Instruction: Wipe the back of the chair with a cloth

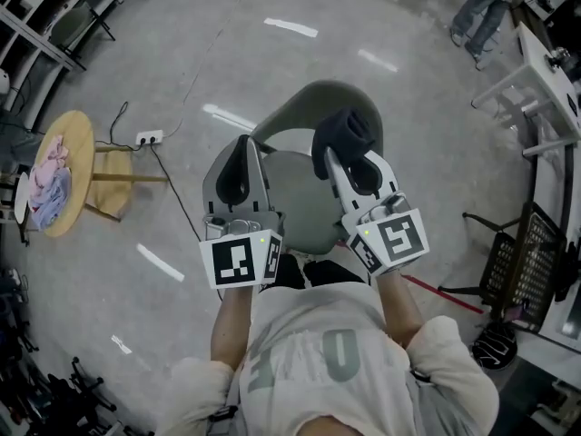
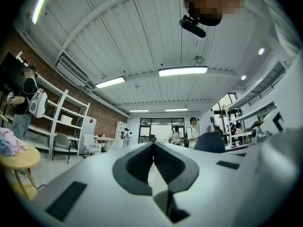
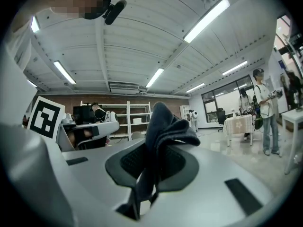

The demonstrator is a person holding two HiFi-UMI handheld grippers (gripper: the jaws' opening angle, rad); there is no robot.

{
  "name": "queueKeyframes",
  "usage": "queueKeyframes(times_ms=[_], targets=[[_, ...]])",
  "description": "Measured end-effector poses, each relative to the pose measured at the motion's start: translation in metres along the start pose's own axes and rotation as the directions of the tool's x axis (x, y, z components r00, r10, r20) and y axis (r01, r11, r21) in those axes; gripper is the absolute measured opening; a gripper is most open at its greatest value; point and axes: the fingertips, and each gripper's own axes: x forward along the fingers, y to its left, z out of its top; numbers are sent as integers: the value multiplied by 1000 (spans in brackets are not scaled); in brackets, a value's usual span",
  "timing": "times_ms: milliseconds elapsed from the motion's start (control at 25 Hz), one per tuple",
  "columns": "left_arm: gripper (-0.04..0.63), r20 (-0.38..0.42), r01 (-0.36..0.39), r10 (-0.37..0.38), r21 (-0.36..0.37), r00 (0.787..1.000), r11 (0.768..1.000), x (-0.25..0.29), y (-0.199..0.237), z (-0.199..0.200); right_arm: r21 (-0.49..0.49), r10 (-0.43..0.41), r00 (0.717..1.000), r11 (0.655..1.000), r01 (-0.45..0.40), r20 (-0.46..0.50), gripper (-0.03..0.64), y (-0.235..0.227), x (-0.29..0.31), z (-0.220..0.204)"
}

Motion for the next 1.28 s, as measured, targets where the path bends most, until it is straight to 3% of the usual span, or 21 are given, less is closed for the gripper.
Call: queueKeyframes(times_ms=[160,360,600,880,1280], targets=[[15,8,31,-31,10,999,999,28,-1,-8,-8,-36,999,999,37,11,58,-17,14,-4],[15,-37,92,-90,59,995,994,53,0,-29,-52,-93,996,994,94,15,58,-30,32,-17],[15,-25,92,-90,93,996,991,103,21,-103,-63,-142,988,987,145,55,58,-58,95,-70],[15,-74,155,-153,26,986,988,145,18,-206,-31,-226,973,973,228,50,58,-109,139,-148],[15,-130,150,-153,-31,980,988,168,40,-293,-11,-249,969,969,249,5,57,-135,189,-221]])
